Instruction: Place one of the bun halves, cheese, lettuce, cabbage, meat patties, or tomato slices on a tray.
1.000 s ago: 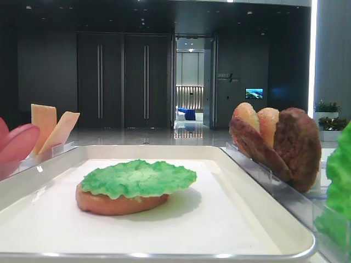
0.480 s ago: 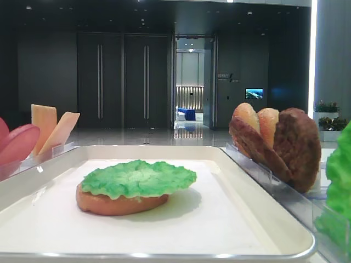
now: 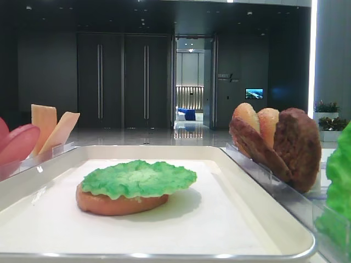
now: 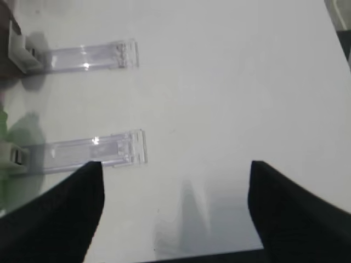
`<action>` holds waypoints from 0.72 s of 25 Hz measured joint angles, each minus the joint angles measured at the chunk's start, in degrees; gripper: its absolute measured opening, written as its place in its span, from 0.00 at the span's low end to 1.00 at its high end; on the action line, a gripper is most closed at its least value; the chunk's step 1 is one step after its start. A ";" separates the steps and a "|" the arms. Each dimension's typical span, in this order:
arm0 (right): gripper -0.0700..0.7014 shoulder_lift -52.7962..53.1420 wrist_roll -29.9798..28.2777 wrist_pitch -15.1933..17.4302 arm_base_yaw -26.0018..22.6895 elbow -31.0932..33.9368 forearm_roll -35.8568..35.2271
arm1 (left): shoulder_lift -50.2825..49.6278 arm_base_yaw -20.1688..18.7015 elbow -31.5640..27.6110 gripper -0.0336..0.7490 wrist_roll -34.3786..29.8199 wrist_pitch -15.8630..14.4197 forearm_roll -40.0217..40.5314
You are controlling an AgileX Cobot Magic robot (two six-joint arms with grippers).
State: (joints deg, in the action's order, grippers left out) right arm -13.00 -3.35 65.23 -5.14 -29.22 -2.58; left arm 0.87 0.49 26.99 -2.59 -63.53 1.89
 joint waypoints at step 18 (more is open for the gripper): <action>0.76 13.48 -0.13 -0.09 0.00 0.14 -0.06 | 0.00 0.00 0.00 0.86 0.00 0.00 0.00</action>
State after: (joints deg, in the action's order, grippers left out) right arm 0.48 -3.48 65.14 -5.14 -29.07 -2.64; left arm 0.87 0.49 26.99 -2.59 -63.53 1.89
